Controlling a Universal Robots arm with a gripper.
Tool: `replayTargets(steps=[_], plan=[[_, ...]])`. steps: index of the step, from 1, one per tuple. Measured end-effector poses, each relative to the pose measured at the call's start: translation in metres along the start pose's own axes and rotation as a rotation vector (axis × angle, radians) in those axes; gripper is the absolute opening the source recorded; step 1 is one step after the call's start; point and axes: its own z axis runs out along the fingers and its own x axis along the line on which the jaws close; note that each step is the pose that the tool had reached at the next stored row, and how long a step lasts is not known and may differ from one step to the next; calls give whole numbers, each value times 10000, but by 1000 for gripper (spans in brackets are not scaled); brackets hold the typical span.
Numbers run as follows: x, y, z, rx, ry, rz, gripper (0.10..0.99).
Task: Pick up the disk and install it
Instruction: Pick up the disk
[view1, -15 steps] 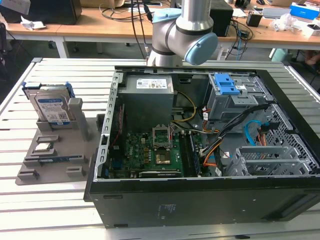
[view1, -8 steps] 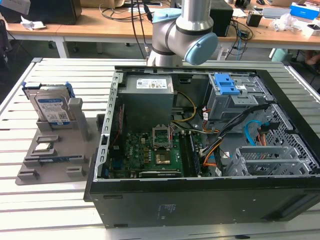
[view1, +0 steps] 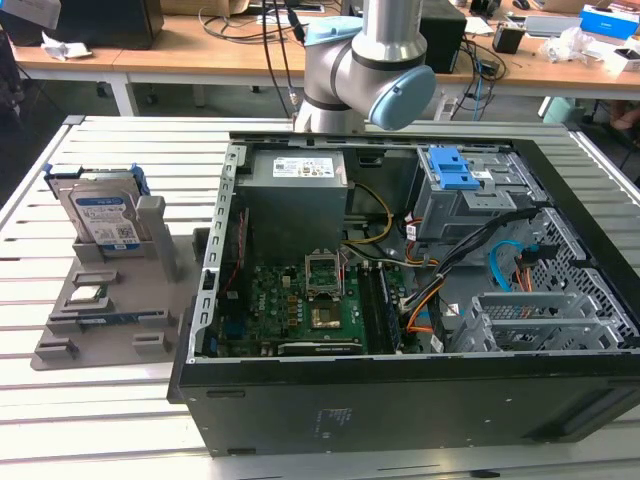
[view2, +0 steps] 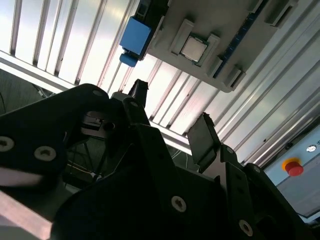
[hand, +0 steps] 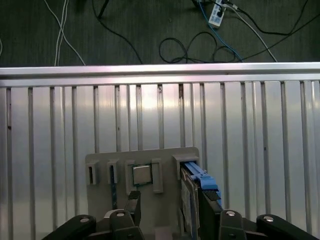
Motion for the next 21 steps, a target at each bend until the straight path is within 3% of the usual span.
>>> replayTargets(steps=[11, 21], plan=[[-181, -79, 2, -1, 2, -1, 600], [-283, -152, 5, -1, 1, -1, 600]])
